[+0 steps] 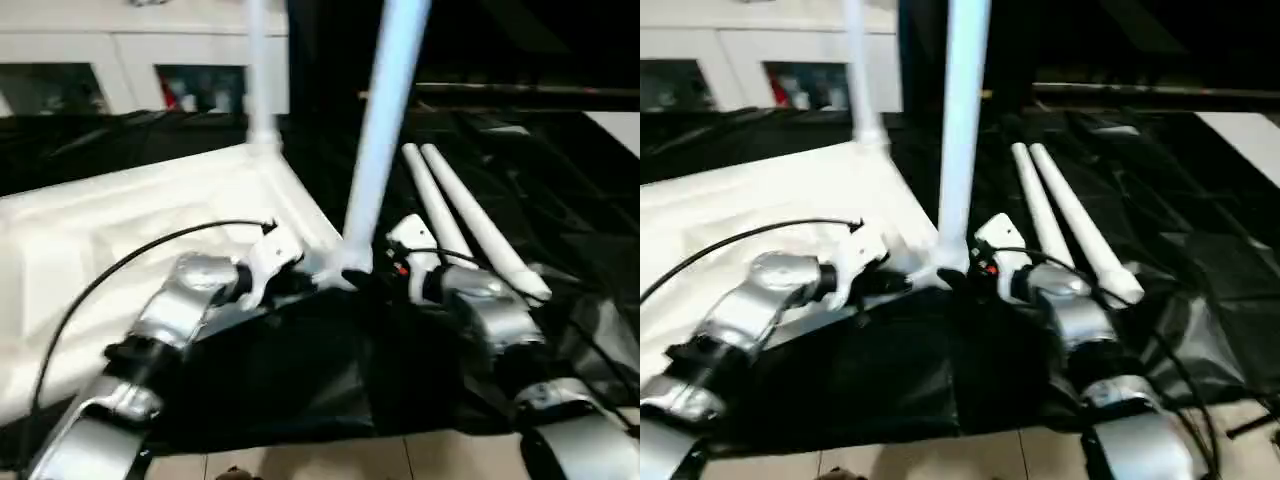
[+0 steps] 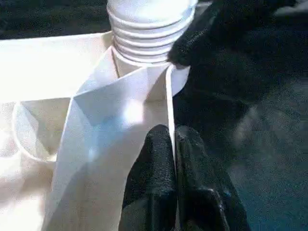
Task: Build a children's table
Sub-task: Rotate leg to tighten
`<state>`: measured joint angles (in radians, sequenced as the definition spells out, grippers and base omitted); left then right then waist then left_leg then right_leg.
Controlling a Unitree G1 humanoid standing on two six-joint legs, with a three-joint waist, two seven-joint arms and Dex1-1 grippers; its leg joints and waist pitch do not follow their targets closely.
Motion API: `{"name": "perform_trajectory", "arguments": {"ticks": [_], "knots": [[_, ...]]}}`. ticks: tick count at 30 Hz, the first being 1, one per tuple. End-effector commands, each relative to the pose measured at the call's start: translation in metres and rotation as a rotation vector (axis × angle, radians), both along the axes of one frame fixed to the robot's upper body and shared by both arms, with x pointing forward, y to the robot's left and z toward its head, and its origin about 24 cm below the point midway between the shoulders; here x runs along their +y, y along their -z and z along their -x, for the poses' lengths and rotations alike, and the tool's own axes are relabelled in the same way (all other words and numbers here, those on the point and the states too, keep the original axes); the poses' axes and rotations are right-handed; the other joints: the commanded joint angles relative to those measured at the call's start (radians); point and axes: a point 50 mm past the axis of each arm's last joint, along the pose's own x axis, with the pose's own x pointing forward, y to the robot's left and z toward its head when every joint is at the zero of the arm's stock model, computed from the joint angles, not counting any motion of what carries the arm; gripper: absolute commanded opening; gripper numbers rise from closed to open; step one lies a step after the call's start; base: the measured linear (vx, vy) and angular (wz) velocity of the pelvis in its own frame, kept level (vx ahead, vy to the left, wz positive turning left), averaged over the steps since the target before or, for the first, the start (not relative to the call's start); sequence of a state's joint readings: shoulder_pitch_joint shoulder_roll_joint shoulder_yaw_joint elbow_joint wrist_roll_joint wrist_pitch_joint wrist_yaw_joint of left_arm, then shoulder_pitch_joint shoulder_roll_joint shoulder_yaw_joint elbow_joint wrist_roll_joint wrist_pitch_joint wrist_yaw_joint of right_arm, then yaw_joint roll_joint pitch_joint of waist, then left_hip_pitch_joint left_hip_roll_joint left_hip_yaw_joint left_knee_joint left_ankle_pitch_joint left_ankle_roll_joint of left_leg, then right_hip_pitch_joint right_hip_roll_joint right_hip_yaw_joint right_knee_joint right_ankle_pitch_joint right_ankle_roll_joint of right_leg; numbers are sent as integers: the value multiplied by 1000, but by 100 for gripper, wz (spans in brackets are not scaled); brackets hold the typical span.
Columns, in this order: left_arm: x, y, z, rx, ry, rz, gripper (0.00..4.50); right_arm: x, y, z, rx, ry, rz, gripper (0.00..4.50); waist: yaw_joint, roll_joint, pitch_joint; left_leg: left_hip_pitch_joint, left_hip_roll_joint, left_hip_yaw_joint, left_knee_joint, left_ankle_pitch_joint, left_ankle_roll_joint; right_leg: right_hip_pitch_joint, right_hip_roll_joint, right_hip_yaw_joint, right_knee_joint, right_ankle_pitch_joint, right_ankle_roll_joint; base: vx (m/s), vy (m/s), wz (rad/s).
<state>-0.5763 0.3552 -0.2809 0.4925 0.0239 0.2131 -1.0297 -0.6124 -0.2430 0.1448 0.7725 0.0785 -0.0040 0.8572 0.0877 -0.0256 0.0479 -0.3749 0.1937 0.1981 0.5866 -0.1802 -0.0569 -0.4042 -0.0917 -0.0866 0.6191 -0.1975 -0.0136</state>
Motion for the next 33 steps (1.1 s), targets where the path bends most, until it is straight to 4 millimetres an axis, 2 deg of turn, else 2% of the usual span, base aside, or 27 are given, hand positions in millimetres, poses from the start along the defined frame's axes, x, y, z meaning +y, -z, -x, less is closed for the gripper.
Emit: {"name": "perform_trajectory", "arguments": {"ticks": [1, 5, 9, 10, 11, 14, 15, 17, 20, 26, 31, 32, 33], "knots": [[-12, -7, 9, 7, 142, 51, 0, -6, -10, 1, -35, -55, 16, 390, 1, 1, -65, 20, 48, -15, -61, -124, 72, 49, -63, 57, -60, -53, -254, 0, 0, 0], [-10, -10, 12, 19, 180, 59, 0, -8, -14, 5, -28, -113, 25, 390, 11, -1, -65, 18, 47, -13, -60, -104, 81, 53, -60, 56, -54, -10, -259, 0, 0, 0], [-8, -10, 13, 21, 189, 57, 0, -3, -13, 9, -16, -169, 21, 390, 13, -6, -62, 17, 48, -15, -63, -142, 61, 54, -67, 57, -63, -93, -245, 0, 0, 0], [-8, -10, 13, 21, 189, 57, 0, -3, -13, 9, -16, -169, 21, 390, 13, -4, -62, 18, 48, -16, -63, -148, 54, 53, -67, 57, -64, -108, -239, 0, 0, 0], [-8, -10, 13, 22, 190, 57, 0, -2, -13, 9, -16, -172, 18, 356, 12, -5, -62, 17, 48, -16, -63, -148, 52, 52, -67, 57, -64, -108, -238, 0, 0, 0], [-8, -10, 13, 25, 190, 56, 0, 1, -12, 9, -16, -178, 6, 356, 13, -7, -63, 17, 48, -16, -62, -138, 50, 53, -67, 58, -61, -94, -238, 0, 0, 0], [-7, -10, 14, 27, 191, 55, 0, 2, -12, 9, -17, -181, 3, 330, 12, -8, -63, 16, 47, -16, -62, -130, 53, 53, -66, 58, -60, -84, -239, 0, 0, 0], [-7, -10, 14, 29, 191, 55, 0, 2, -12, 10, -16, -182, 1, 330, 12, -7, -63, 17, 47, -16, -62, -129, 54, 53, -66, 58, -60, -82, -239, 0, 0, 0], [-6, -9, 15, 35, 193, 52, 0, 3, -11, 11, 0, -197, -1, 294, 12, -6, -64, 16, 47, -16, -61, -123, 57, 53, -65, 57, -58, -73, -241, 0, 0, 0], [-5, -8, 14, 31, 185, 40, 0, 1, -6, 12, 18, -168, 2, 274, 12, -5, -64, 17, 46, -16, -60, -125, 54, 54, -65, 57, -57, -69, -245, 0, 0, 0], [-6, -2, -1, -3, 10, 12, 0, -1, 16, 5, 90, 76, 10, 272, 3, -4, -59, 18, 44, -16, -64, -159, 30, 49, -64, 59, -66, -128, -235, 0, 0, 0], [-6, -2, -3, -9, -17, 13, 0, -1, 19, 4, 103, 111, 15, 272, 1, -4, -57, 19, 44, -19, -67, -190, 12, 51, -68, 58, -71, -183, -225, 0, 0, 0], [-13, 0, -16, -35, -175, 20, 0, -2, 35, 0, 160, 326, 47, 272, -6, 2, -54, 26, 44, -19, -71, -230, -18, 44, -66, 60, -80, -250, -208, 0, 0, 0]]}}
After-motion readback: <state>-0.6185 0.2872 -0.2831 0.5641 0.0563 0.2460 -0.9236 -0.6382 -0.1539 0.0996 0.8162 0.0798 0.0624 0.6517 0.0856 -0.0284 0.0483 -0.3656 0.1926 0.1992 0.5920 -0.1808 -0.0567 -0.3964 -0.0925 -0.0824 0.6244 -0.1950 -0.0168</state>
